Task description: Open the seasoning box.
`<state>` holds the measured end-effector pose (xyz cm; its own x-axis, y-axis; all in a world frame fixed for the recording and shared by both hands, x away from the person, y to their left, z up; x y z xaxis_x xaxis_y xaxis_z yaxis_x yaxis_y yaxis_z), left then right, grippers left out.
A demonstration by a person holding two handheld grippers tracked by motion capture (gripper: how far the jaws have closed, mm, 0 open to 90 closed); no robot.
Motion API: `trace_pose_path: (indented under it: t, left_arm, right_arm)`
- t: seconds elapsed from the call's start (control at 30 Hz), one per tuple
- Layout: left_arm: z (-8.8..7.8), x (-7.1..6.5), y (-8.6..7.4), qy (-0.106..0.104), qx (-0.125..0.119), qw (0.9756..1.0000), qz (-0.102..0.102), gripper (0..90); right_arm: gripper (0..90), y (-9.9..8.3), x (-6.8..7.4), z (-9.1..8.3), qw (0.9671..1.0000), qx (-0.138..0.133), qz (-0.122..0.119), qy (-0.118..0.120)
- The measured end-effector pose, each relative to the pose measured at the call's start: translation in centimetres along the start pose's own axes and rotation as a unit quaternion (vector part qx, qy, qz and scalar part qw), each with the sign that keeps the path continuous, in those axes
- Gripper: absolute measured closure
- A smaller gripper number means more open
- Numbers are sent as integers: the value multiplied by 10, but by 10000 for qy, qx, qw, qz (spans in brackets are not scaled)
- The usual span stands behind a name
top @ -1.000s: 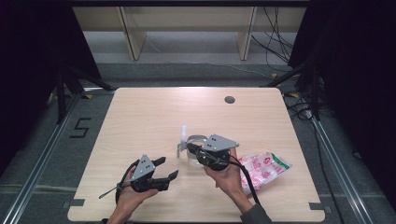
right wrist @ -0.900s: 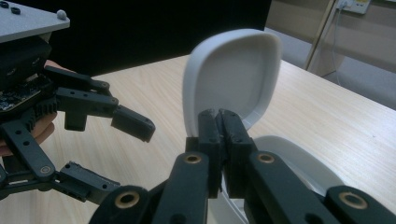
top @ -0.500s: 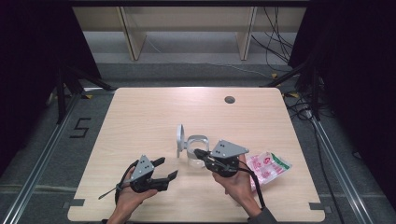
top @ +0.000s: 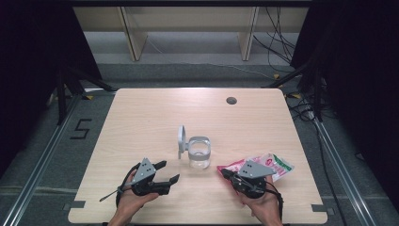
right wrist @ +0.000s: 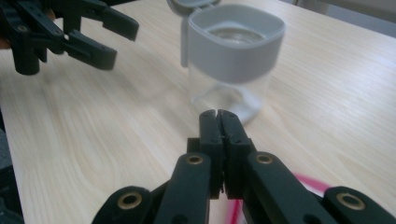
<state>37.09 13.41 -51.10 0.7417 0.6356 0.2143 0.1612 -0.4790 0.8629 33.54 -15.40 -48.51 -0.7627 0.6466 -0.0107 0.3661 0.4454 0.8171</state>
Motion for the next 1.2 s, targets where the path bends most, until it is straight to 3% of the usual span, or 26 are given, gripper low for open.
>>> trace_pose_path:
  t: [0.13,0.17,0.3,0.47,0.57,0.6,0.67,0.73,0.8,1.03,1.07,1.2]
  left_arm:
    - [-1,0,-1,29,96,9999,59,272]
    - [-1,0,-1,9,69,10000,55,272]
    - [-1,0,-2,19,88,10000,31,271]
    - [-1,0,-2,-2,19,10000,14,271]
    - [-3,3,-2,64,129,9998,112,271]
    - [-3,2,-2,15,48,10000,21,271]
    - [-3,3,-2,27,72,10000,27,271]
    - [-5,5,-3,89,111,9998,129,271]
    - [-3,3,-3,23,22,10000,28,271]
    - [-4,4,-5,40,99,9999,42,271]
    - [-4,4,-5,39,93,9999,37,271]
    - [-4,5,-5,36,103,9999,47,271]
  right_arm:
    - [897,-12,1,-7,9998,145,42,-112]
    - [897,-14,0,-8,9997,175,-81,-137]
    - [897,-23,4,-8,9991,349,-138,-174]
    - [897,-33,6,-5,9969,693,-233,-302]
    - [897,-41,2,-3,9933,940,-425,-511]
    - [897,-42,3,-3,9935,955,-385,-490]
    - [899,-43,2,-4,9930,984,-432,-487]
    - [900,-44,4,-5,9924,1021,-466,-500]
    - [900,-46,2,-7,9925,1034,-424,-497]
    - [900,-54,-4,-20,9910,1132,-229,-673]
    - [900,-55,-7,-22,9907,1120,-324,-702]
    - [900,-61,-13,-29,9915,1084,-99,-707]
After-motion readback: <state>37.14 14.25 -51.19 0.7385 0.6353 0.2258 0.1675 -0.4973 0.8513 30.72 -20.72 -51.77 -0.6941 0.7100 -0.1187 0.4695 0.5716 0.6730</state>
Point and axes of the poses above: each handheld gripper's, and its own axes: z roughly forward along the jaws, y roughly out of its top, x roughly to its left, the point moved 5 cm from there along z, roughly forward along the jaws, and after that the axes turned 5 degrees about x, right-handed, at the moved point
